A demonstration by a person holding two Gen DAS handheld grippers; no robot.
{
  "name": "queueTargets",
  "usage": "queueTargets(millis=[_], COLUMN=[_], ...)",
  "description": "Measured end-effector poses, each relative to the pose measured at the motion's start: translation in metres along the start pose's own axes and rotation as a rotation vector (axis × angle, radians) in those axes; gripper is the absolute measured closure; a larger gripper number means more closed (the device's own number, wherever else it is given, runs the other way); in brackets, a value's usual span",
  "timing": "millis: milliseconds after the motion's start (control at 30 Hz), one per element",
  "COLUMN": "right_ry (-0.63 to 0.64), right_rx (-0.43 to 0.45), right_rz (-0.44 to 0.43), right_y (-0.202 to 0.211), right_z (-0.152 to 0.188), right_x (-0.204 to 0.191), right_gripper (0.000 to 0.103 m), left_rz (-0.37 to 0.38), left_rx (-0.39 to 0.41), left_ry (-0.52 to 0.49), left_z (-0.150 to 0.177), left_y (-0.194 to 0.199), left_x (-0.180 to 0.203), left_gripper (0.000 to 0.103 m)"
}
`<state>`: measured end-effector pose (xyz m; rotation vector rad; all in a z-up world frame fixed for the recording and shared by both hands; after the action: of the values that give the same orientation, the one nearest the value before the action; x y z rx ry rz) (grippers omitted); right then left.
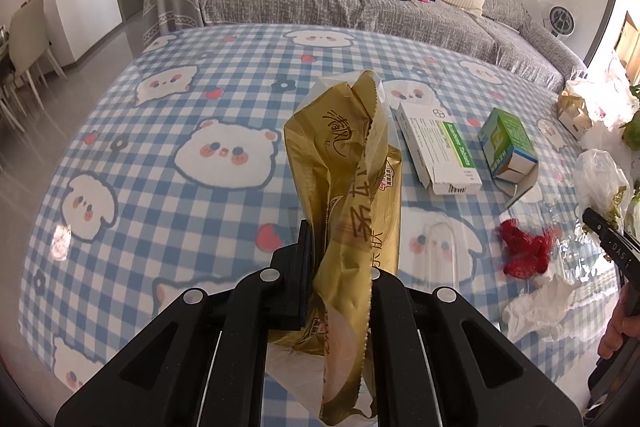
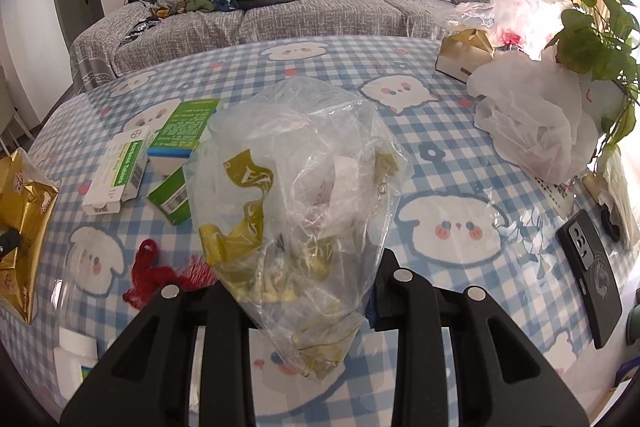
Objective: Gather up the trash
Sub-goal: 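Lift the gold wrapper and plastic bag and carry both over the trash bin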
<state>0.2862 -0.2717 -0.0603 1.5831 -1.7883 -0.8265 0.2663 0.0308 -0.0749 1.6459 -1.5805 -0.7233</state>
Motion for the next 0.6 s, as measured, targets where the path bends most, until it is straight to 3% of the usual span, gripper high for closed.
queueTargets(millis=[600], right_ry=[0.010], right_rx=[0.028], right_rz=[-0.016], right_y=[0.043], right_z=[0.025], right_x=[-0.002], right_gripper=[0.075], left_rz=[0.005], left_rx=[0.028], left_ry=[0.005], left_z=[0.036], left_y=[0.040], left_x=[-0.003], left_gripper=[0.096])
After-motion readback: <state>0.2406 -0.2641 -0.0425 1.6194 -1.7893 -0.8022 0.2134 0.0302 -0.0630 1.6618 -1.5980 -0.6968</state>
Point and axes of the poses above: each gripper's, at about its wrist camera, not at the fingertips, and y roughly against the way its jaws point, x to its right, z to its underside, the point moved 7 cm from there along -y, roughly the way its jaws point, and after that the axes turned 1 degree about y, right-handed, at the moved point
